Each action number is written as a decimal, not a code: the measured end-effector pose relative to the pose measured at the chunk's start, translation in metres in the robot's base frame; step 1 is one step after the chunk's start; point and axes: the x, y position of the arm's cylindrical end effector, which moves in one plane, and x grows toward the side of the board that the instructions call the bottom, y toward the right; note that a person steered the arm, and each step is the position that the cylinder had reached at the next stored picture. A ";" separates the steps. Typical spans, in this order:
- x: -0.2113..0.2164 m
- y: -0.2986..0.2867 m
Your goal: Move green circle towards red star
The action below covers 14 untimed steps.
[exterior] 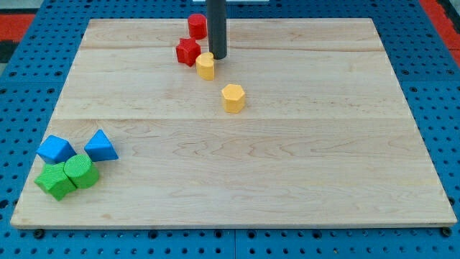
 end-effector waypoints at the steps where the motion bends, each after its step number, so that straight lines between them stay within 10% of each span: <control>1: 0.018 0.000; 4: 0.055 0.047; 8: 0.315 0.036; 10: 0.317 0.029; 14: 0.316 -0.255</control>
